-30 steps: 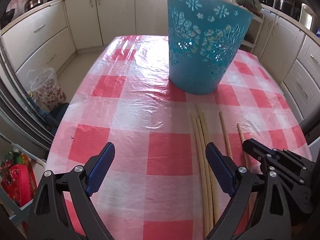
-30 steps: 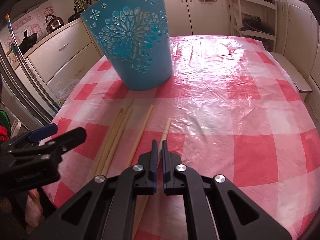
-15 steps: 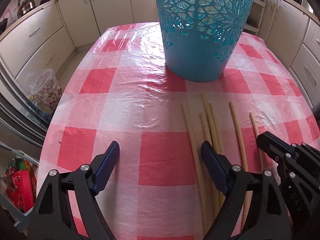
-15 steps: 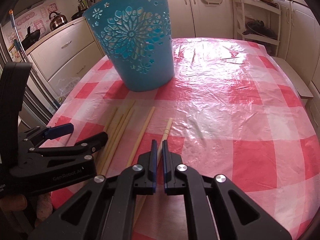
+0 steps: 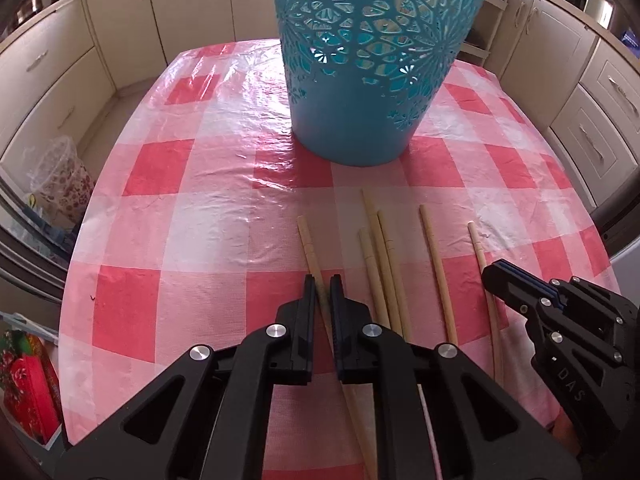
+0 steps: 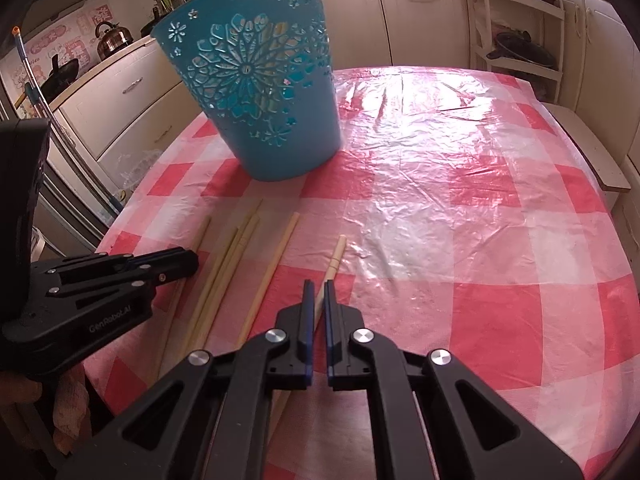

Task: Organize utensils
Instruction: 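Close the left tool on a wooden chopstick, then lift the chopstick with the left tool over the blue basket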

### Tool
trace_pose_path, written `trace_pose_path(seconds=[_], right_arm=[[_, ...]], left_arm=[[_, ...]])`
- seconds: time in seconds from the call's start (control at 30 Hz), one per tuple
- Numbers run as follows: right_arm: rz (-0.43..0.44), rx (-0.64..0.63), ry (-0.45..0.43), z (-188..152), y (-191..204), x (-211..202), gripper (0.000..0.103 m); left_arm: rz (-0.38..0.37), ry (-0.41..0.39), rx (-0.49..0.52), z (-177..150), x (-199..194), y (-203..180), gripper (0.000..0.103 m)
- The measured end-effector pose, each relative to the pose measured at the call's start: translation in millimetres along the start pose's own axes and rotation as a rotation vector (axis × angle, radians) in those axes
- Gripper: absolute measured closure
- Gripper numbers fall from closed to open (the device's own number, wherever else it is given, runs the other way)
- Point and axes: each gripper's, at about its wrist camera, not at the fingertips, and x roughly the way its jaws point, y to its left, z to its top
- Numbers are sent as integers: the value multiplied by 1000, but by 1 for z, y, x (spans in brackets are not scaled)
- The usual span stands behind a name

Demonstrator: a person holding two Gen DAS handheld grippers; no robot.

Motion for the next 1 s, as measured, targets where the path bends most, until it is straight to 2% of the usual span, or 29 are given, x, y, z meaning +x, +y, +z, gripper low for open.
trace_pose_path(seconds=[0.2, 0.33, 0.6, 1.0], right_arm=[[-19, -34, -14, -2, 6, 1, 97], [-13, -39, -32, -4, 4, 1, 97], [31, 6, -36, -4, -4, 1, 97], [15, -13, -49, -8, -1, -2, 97]], left_arm=[[26, -14, 17, 10, 8, -1, 96], [-16, -11, -8, 11, 5, 5, 98], [-100, -104, -56, 1, -42, 25, 98], [-127, -213, -14, -2, -102, 15, 98]])
